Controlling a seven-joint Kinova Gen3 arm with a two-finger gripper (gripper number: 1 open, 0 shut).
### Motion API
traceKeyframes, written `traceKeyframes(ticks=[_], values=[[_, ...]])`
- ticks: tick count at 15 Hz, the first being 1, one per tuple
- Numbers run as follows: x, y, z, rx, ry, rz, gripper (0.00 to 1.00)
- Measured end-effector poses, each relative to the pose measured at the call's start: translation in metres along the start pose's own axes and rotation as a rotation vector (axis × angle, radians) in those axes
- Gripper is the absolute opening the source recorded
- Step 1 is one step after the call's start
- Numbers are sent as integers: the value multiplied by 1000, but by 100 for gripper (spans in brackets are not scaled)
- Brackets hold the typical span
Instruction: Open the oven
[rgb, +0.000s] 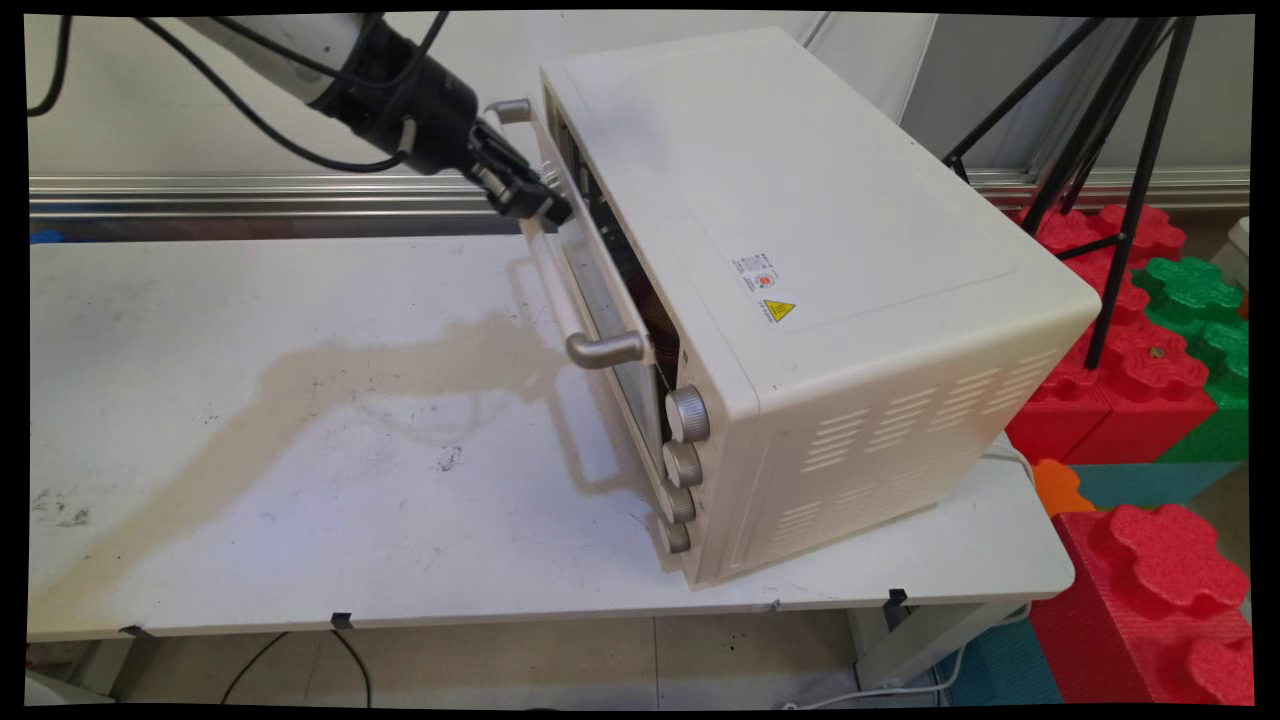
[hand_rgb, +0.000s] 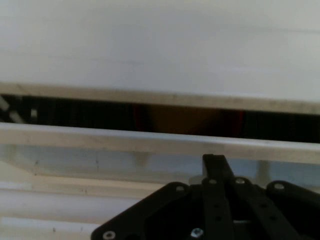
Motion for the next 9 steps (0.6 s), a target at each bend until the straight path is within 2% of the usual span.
traceKeyframes(ticks=[9], values=[[-48,-6,-15,7,-92,9,0]])
